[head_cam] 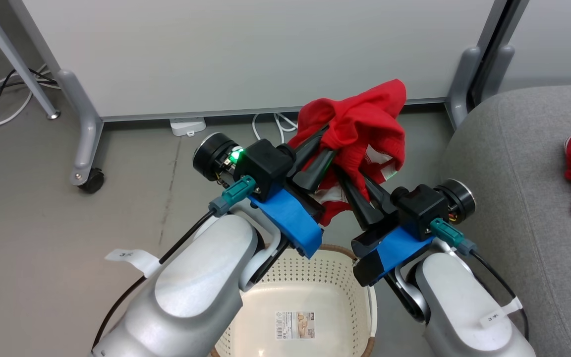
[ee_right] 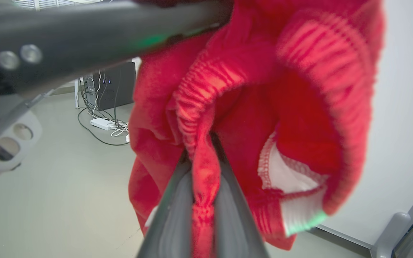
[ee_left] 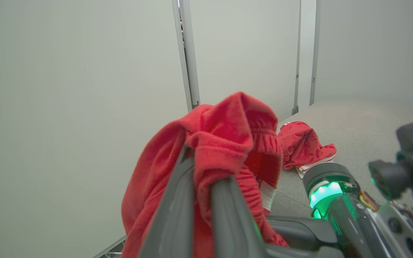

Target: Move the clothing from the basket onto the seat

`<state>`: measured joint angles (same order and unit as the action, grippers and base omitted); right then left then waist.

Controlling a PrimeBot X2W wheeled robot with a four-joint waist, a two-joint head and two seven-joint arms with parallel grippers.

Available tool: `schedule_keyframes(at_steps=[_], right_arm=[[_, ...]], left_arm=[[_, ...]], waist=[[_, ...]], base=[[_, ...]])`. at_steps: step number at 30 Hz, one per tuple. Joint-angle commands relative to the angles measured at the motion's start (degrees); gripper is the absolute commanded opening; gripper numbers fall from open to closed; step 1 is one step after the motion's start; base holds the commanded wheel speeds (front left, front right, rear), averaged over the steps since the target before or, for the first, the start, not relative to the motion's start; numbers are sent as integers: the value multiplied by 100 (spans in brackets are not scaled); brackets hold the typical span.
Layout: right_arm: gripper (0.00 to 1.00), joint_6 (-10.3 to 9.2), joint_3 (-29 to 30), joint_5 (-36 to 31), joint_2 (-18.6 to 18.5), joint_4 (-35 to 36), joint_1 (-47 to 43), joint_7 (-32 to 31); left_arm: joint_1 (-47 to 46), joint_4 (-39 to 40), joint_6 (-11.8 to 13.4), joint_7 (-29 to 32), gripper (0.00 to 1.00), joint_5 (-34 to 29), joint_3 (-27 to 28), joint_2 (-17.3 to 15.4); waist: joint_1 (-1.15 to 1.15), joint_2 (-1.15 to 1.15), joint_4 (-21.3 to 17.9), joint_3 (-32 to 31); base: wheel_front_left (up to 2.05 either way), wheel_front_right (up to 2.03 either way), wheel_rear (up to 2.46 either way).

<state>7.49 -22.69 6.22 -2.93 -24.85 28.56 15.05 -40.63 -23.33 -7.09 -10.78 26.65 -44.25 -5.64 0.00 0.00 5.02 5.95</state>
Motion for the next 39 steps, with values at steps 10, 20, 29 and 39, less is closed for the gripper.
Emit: schedule_keyframes(at_steps=[10, 20, 29, 39], right_arm=[[0, 2, -7, 65, 6, 73, -9, 19], [0, 2, 13, 67, 6, 92, 21, 19], [0, 2, 31, 99, 6, 98, 19, 19], [0, 2, 298, 28, 6, 154, 87, 19]], left_arm=[[-104, -14, 59, -60, 0, 19, -40, -49], [-138, -32, 84, -83, 0, 38, -76, -73], [-149, -38, 163, -128, 100, 42, -75, -65], [-154, -35, 210, -181, 100, 36, -110, -96]], waist=[[0, 0, -9, 26], [0, 0, -13, 70], [0, 0, -25, 68], [0, 0, -41, 143]], base=[[0, 0, 0], [0, 0, 0], [0, 0, 0], [0, 0, 0]])
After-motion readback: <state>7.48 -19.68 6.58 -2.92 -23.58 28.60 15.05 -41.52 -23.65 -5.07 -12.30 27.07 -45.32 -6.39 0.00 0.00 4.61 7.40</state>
